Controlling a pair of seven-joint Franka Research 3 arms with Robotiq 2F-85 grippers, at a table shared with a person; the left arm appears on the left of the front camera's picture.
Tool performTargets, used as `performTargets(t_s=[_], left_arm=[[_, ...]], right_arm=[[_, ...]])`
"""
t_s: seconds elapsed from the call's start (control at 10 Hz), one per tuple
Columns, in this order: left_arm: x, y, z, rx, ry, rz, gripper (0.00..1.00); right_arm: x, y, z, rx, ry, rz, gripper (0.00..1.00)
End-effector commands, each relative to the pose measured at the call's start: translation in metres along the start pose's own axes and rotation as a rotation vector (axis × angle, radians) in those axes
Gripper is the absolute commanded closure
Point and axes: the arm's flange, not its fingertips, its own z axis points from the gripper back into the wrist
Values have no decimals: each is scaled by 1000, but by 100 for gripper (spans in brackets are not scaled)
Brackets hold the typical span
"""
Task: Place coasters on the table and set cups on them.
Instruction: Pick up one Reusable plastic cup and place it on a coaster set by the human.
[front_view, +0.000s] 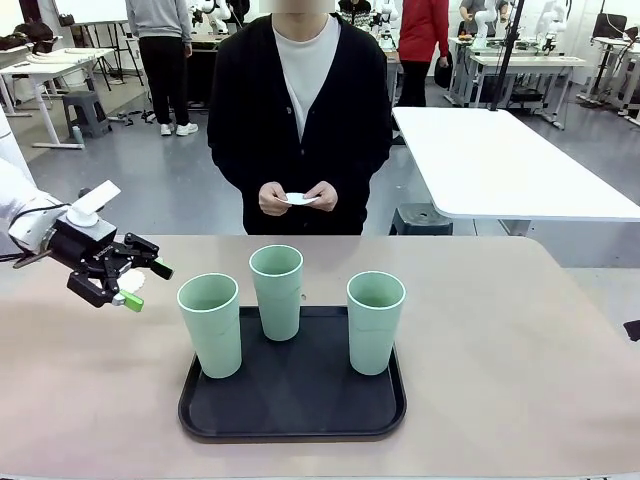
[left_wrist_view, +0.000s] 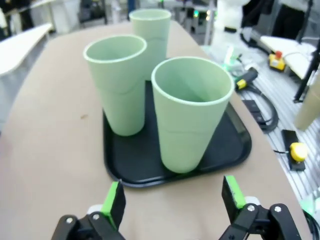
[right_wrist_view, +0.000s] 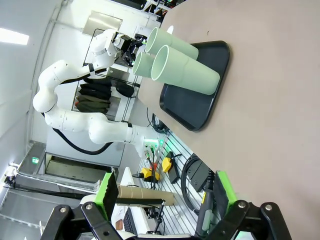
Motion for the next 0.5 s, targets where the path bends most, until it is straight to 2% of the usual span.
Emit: performTargets(t_s=[0.0,0.1,0.4], left_arm=[[-5,1,10,5,27,-38,0],[0,0,0,0,0,0,0],[0,0,0,0,0,0,0]], right_arm=[[1,0,1,3,-5,14,0],[1,0,1,3,-5,14,0],[1,0,1,3,-5,14,0]])
